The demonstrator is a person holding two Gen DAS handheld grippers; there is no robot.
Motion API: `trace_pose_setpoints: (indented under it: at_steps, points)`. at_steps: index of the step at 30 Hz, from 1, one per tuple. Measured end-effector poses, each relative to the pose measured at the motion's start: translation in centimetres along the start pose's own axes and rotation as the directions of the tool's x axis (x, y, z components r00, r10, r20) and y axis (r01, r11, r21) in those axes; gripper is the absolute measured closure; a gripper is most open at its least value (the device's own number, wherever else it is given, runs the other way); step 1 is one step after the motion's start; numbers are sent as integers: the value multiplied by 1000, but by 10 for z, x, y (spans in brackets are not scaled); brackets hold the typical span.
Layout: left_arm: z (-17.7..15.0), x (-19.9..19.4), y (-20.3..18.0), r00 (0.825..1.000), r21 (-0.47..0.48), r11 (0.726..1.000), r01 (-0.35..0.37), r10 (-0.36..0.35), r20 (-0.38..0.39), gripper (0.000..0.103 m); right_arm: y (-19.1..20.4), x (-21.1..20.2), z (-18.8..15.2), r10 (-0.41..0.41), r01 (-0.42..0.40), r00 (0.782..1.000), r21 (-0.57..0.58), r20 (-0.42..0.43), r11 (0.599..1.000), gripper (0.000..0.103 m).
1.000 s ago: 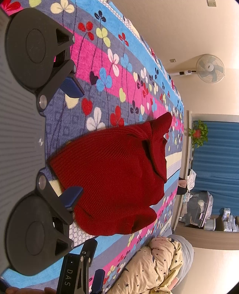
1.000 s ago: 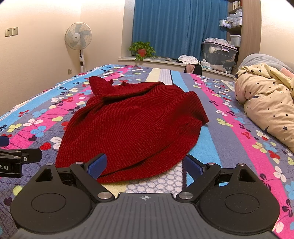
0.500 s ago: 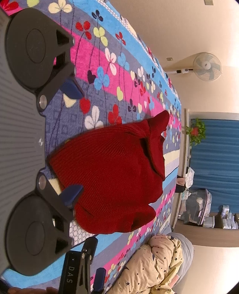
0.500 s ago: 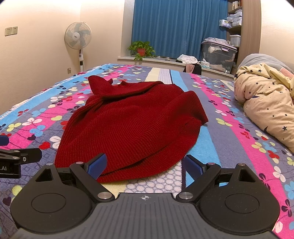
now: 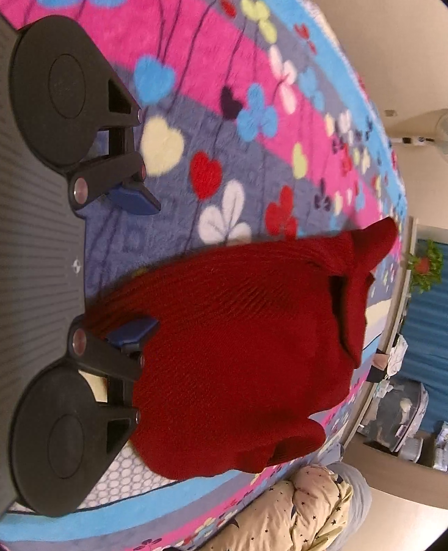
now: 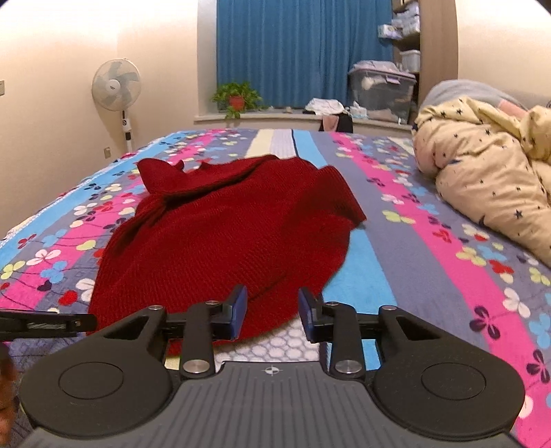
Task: Fold small clothes
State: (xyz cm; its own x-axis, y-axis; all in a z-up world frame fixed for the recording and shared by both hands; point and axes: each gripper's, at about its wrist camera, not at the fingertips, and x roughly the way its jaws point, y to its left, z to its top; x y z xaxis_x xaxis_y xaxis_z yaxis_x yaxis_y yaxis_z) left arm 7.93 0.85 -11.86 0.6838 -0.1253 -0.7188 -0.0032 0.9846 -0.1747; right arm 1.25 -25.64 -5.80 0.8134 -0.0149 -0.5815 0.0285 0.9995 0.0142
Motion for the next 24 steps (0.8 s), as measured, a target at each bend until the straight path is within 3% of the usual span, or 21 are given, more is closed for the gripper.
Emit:
trace_pose_setpoints:
  at_steps: [2,3,4,5,6,16,17,19,21,24]
  points:
    - [-2,5,-5,1000,38,999,-5,4,29,32,-1,0,-1,17,-16,999,13,-35,1000,67]
    - [-2,6,-10,999,70,998,1,-4,43,45,-1,-1,-2,23,-22,999,13,-36,1000,66]
    - [-2,6,-13,998,90,996,25,-29,47,75,-4,-3,-4,29,-29,1000,15,5,999,63]
    - [-1,6,-15,997,97,993,62,-66,39,80,-5,-4,-5,25,-25,999,8,22,1000,61]
    - [1,2,-16,997,103,993,58,-64,50,96,-7,-5,-6,22,-22,999,10,38,1000,58]
    - [42,-91,19,972,131,972,194,-209,112,100,-28,-8,4,-40,32,997,141,59,989,57]
    - [43,-107,27,969,131,971,201,-216,118,101,-31,-9,6,-45,33,996,150,78,988,59]
    - [42,-141,51,957,153,963,222,-245,156,103,-39,-13,9,-64,45,993,172,104,984,77]
    - [38,-179,80,942,195,953,233,-271,196,103,-49,-18,12,-74,47,989,202,126,978,86]
    - [30,-197,124,955,204,956,210,-245,166,103,-68,-19,17,-78,40,987,260,138,965,87]
